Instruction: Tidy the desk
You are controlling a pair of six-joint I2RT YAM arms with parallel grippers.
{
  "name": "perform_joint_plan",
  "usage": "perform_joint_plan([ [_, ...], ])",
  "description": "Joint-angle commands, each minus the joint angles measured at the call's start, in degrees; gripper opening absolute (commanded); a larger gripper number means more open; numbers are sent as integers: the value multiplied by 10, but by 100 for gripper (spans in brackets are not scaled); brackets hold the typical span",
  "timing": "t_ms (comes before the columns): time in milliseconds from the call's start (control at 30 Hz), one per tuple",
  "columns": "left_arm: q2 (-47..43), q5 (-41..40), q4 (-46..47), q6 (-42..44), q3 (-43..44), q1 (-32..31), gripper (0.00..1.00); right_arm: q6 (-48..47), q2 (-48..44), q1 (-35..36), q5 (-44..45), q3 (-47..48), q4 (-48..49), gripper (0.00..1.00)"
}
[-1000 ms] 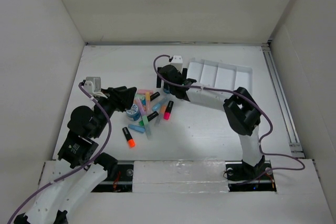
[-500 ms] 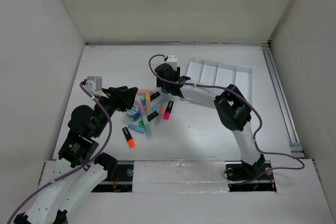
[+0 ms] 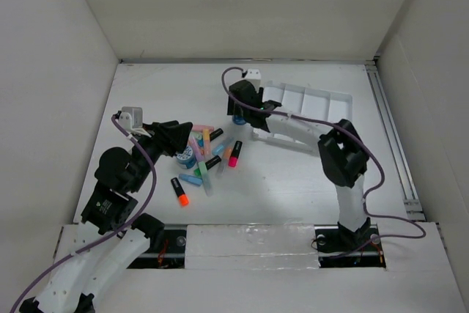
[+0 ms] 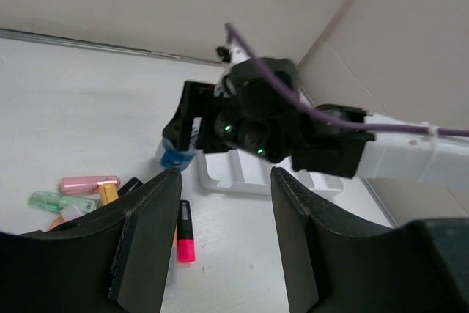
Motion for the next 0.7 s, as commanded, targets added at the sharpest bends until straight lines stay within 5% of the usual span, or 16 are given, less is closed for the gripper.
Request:
perform_joint_plan([
  [0, -6, 6, 25, 0, 3, -2, 48, 6, -120, -57, -10, -10, 59, 46],
  [467, -12, 6, 23, 1, 4, -2, 48, 24, -147, -238, -58, -49, 31, 44],
  [667, -14, 6, 23, 0, 4, -2, 48, 42, -218, -331, -42, -141, 45, 44],
])
